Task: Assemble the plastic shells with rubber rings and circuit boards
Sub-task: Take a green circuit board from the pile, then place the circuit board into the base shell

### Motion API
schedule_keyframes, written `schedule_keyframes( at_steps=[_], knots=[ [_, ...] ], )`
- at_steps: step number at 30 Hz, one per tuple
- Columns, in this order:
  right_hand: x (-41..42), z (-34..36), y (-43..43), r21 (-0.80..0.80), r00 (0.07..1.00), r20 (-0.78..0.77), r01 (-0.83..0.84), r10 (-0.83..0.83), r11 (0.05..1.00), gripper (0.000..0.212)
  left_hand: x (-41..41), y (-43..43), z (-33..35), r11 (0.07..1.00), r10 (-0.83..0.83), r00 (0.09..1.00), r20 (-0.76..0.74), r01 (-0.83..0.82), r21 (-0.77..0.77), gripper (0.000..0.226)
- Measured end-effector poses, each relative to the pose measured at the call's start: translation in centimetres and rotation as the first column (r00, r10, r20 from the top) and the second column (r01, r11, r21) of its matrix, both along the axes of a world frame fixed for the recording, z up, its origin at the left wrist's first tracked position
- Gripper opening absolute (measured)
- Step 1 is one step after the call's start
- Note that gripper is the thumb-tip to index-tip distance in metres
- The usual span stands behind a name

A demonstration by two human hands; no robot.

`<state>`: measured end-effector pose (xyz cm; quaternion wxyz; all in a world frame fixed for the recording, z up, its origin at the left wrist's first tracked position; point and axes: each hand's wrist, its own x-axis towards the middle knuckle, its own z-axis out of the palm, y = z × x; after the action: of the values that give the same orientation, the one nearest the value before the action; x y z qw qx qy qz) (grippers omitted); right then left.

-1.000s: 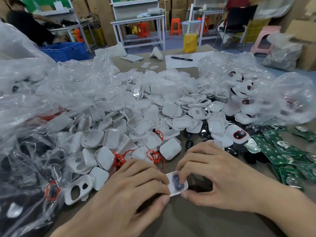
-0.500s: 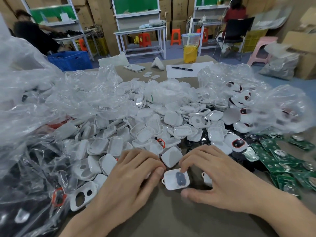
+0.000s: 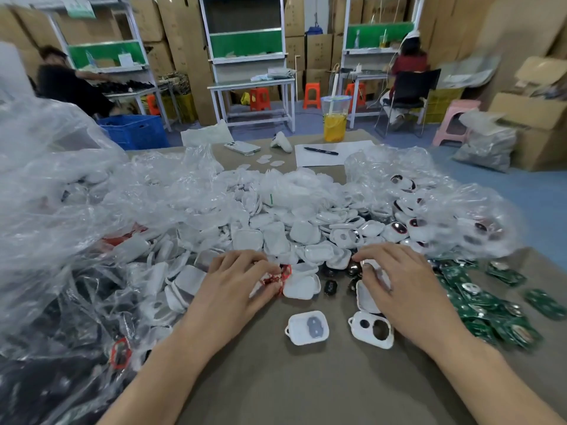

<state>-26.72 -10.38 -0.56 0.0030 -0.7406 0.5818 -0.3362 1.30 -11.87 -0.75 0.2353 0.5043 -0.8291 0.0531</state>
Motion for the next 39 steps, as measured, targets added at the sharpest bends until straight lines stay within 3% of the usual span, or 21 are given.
schedule_keyframes(
  at_steps=[6, 12, 17, 21, 25, 30, 37, 39],
  knots=[
    [-0.3, -0.4, 0.1, 0.067, 0.998, -0.018, 0.066, -0.064, 0.996, 0.022, 0.2, 0.1, -0.4, 1.0, -0.011, 0.999, -0.044, 0.011, 0.0, 0.036],
    [-0.5, 0.2, 0.7, -0.123, 0.97, 0.004, 0.243, -0.244, 0.962, 0.02, 0.4, -0.3, -0.5, 0.998, -0.026, 0.993, -0.112, 0.031, 0.045, 0.037],
    [-1.6, 0.3, 2.7, 0.017, 0.819, -0.015, 0.573, -0.573, 0.819, 0.025, 0.3, -0.3, -0.4, 0.998, -0.033, 0.988, -0.149, 0.04, 0.039, 0.037],
    [-2.7, 0.0, 4.3, 0.108, 0.702, -0.12, 0.712, -0.702, 0.694, 0.036, 0.1, 0.1, -0.3, 0.999, -0.025, 0.987, -0.157, 0.031, 0.036, 0.029],
    [-3.0, 0.0, 4.8, 0.225, 0.69, -0.145, 0.72, -0.709, 0.656, 0.044, -0.1, 0.3, -0.2, 0.999, 0.004, 0.987, -0.161, 0.003, 0.046, 0.013],
    [-3.2, -0.1, 5.1, 0.2, 0.706, -0.141, 0.707, -0.694, 0.678, 0.04, -0.2, 0.6, -0.1, 0.999, 0.009, 0.986, -0.164, -0.003, 0.038, 0.01],
    [-3.5, 0.2, 5.1, 0.16, 0.796, -0.046, 0.602, -0.603, 0.783, 0.041, -0.1, 0.7, -0.1, 0.999, 0.005, 0.985, -0.174, 0.002, 0.037, 0.011],
    [-3.4, 0.3, 5.0, 0.14, 0.81, 0.015, 0.579, -0.586, 0.803, 0.04, -0.1, 0.7, -0.1, 0.999, 0.005, 0.984, -0.176, 0.002, 0.042, 0.025]
  ],
)
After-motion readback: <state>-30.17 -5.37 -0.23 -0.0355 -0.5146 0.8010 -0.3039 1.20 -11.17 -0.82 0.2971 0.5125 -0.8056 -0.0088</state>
